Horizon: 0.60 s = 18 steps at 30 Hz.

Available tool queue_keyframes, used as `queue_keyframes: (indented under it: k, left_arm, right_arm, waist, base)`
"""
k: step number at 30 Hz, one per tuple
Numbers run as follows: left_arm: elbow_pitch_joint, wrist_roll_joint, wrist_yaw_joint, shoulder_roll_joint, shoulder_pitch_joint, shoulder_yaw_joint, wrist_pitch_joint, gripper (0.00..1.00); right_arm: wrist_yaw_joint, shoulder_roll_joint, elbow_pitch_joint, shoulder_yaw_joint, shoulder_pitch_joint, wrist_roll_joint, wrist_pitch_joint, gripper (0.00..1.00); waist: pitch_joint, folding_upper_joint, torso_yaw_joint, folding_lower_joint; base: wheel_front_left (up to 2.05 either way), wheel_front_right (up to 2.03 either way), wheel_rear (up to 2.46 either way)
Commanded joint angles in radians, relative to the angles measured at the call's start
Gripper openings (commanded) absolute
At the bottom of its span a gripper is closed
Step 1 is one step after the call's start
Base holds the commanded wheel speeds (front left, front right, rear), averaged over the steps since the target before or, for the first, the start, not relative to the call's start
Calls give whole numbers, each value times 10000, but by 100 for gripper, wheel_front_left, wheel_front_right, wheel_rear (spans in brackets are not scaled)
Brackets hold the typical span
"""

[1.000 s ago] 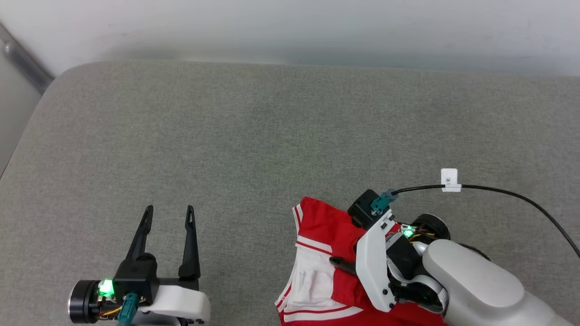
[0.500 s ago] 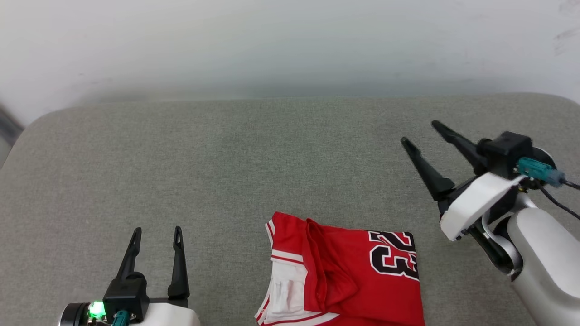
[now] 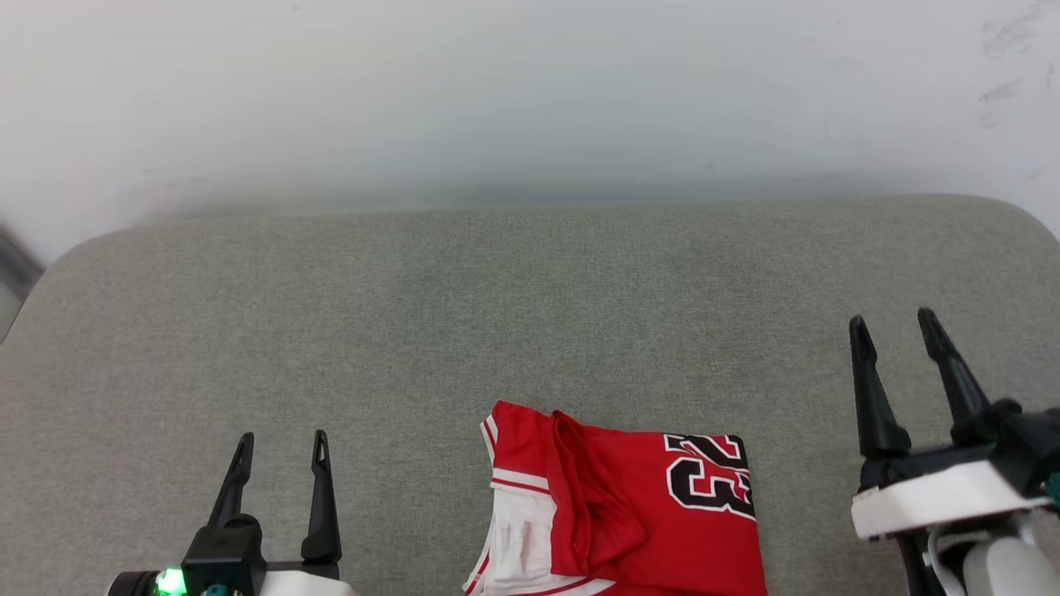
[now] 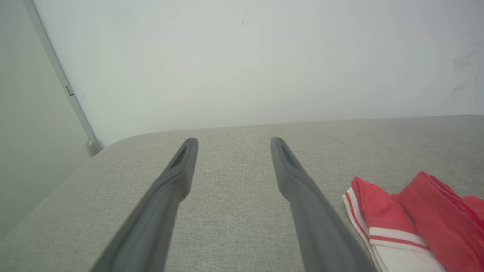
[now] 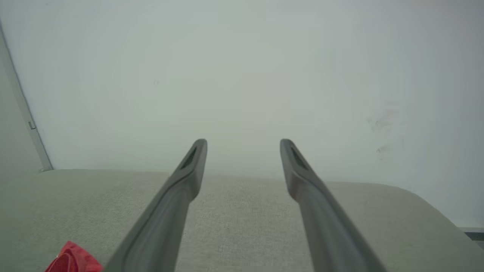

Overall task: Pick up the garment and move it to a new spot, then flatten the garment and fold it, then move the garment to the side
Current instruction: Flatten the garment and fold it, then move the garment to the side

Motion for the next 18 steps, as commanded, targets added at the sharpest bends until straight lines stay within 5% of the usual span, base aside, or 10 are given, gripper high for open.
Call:
queue_keyframes:
  k: [1, 11, 18]
  left_arm:
    - [-36, 58, -33, -41, 83, 38, -23, 100]
    - [-85, 61, -126, -80, 227, 81, -23, 100]
    - [-72, 34, -184, -95, 249, 157, -23, 100]
  right_arm:
    - [-4, 192, -112, -158, 394, -43, -14, 100]
    - [-4, 922, -576, -665, 2259, -160, -17, 100]
    - [-4, 657, -919, -654, 1302, -250, -18, 100]
  waist:
    - [-19, 0, 41, 1]
    - [-121, 0, 330, 1]
    - [-110, 0, 305, 1]
  base:
    - [0, 0, 0]
    - [0, 0, 0]
    - [0, 0, 0]
